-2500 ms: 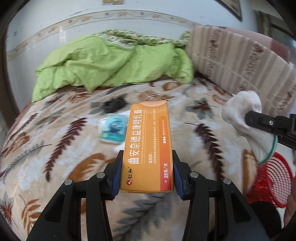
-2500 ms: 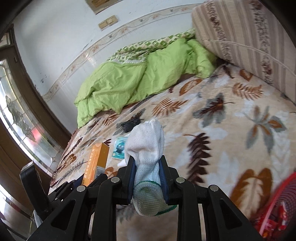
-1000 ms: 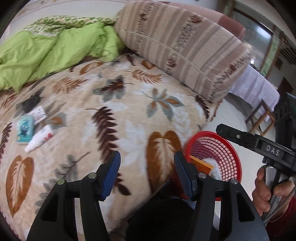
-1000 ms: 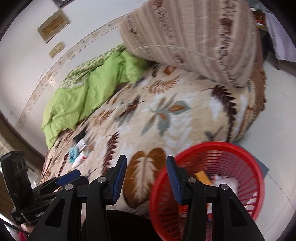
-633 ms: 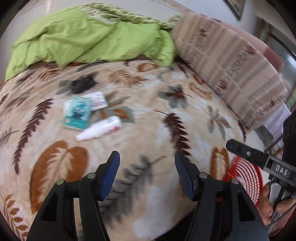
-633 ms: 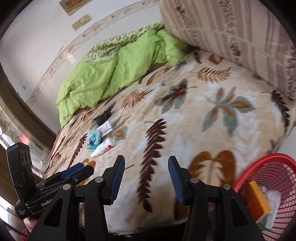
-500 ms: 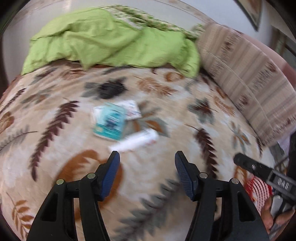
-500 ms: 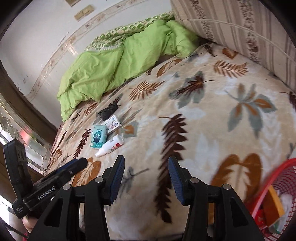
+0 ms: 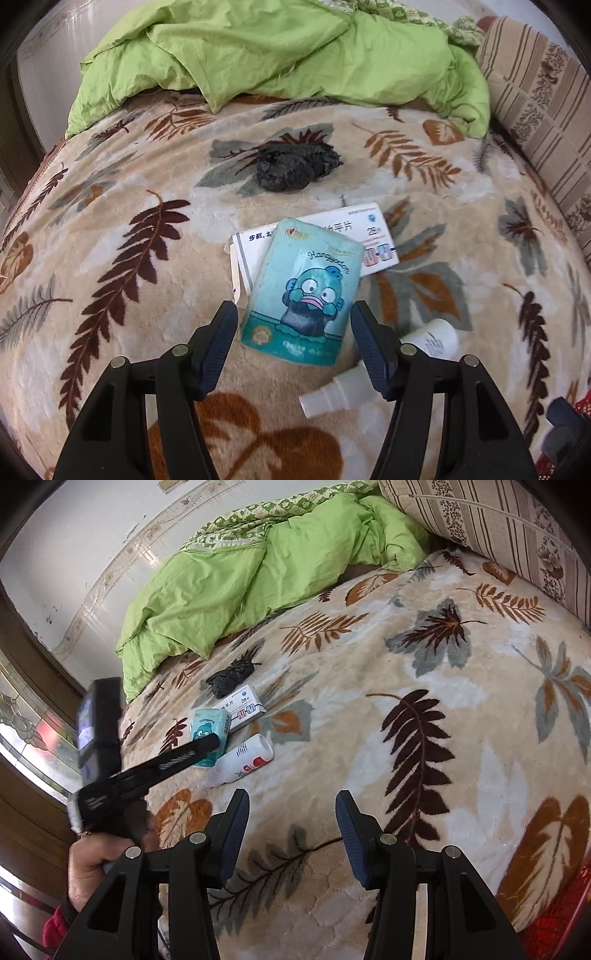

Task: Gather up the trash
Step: 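Grasp the teal cartoon packet with the left tool while the right grasps the white spray bottle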

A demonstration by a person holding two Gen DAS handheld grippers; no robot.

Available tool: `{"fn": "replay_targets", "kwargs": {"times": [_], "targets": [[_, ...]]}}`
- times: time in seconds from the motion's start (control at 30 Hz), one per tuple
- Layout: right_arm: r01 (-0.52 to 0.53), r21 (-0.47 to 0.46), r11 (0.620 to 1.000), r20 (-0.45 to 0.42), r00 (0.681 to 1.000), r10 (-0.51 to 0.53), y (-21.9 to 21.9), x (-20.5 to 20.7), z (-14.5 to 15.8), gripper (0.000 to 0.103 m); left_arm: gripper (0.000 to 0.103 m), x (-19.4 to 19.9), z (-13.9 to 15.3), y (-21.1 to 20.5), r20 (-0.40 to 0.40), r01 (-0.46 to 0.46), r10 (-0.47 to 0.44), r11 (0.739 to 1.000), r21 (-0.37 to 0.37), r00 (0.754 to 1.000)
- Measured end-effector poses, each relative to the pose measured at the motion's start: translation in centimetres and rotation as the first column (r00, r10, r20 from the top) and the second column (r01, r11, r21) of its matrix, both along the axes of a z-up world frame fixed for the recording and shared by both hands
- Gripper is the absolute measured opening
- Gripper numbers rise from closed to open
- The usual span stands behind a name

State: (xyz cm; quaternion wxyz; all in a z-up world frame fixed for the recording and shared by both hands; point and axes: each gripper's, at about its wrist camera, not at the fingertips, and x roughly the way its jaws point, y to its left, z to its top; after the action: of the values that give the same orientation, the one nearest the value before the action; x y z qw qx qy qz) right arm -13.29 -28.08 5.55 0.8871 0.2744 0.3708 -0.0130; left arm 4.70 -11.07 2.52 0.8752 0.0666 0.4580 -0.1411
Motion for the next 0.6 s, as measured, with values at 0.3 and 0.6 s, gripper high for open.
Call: {"fn": "replay_targets", "kwargs": {"times": [0.3, 0.6], "targets": [[-0.032, 0.032, 0.999, -0.021, 0.999, 0.033, 0.8, 1.4, -0.5, 0.052, 0.039, 0.5, 0.4, 2.1, 0.016, -0.005, 0.006, 0.997, -0.071, 1.0], [-0.193, 0.002, 0.981, -0.029, 0.981, 0.193, 2.5, 7.9, 0.5, 0.052, 0.039, 1.2, 2.5, 7.2, 0.066, -0.162, 0.175, 0.973, -0.164, 0.982]]}}
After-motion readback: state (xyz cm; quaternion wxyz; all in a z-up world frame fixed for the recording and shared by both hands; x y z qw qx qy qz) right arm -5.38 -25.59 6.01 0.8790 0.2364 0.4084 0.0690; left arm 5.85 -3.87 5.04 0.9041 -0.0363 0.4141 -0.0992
